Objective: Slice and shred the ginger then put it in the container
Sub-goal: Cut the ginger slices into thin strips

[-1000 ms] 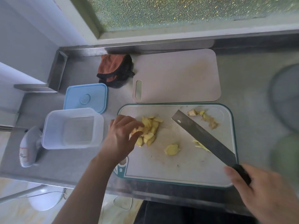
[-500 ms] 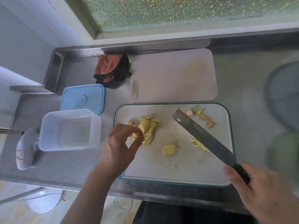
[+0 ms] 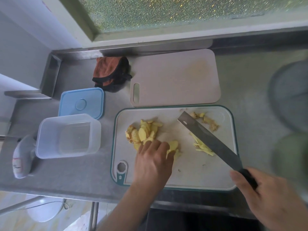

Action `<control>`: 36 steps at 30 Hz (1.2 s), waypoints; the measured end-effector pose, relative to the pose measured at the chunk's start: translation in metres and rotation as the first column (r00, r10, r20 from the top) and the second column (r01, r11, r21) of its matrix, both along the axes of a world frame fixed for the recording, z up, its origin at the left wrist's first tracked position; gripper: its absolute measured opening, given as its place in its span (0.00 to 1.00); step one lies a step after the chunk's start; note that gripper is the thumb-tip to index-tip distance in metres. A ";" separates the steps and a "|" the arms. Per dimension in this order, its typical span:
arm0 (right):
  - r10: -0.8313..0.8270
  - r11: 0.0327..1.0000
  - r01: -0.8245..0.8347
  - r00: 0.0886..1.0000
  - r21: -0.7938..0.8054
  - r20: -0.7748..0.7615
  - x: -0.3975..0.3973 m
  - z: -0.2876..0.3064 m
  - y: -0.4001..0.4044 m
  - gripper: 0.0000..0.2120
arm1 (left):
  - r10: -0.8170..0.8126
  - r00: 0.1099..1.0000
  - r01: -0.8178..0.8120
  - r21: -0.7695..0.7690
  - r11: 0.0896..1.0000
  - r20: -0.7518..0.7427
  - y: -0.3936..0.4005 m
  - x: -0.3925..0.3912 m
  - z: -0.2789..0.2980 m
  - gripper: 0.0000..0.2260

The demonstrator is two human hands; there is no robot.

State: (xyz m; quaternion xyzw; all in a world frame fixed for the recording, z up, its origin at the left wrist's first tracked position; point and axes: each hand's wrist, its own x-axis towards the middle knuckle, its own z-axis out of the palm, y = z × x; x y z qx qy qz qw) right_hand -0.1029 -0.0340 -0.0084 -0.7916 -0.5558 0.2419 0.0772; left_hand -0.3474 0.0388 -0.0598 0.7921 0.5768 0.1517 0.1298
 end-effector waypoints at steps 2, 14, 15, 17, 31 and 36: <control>-0.002 1.000 0.002 1.000 -0.007 0.004 0.000 -0.001 -0.001 0.37 | 0.021 0.999 -0.022 -0.018 1.000 -0.037 -0.012 0.001 -0.002 0.09; 0.044 0.999 -0.044 0.999 0.006 -0.021 0.000 -0.001 0.004 0.36 | 0.378 0.924 -0.326 -0.398 0.858 0.058 -0.017 0.017 0.010 0.07; 0.046 0.999 -0.046 0.999 0.005 -0.026 0.000 -0.001 0.004 0.36 | 0.400 0.917 -0.350 -0.448 0.822 0.017 -0.014 0.018 0.014 0.07; 0.049 0.999 -0.050 0.998 -0.008 -0.041 0.000 -0.002 0.004 0.37 | 0.411 0.911 -0.366 -0.518 0.773 -0.030 -0.010 0.017 0.019 0.07; 0.040 0.998 -0.042 0.998 -0.042 -0.038 0.003 0.000 0.004 0.38 | 0.470 0.861 -0.290 -0.573 0.767 0.193 0.011 0.014 0.029 0.07; 0.040 0.998 -0.042 0.998 -0.041 -0.048 0.005 0.002 0.003 0.38 | 0.314 0.940 -0.261 -0.313 0.913 0.132 0.016 0.018 0.008 0.04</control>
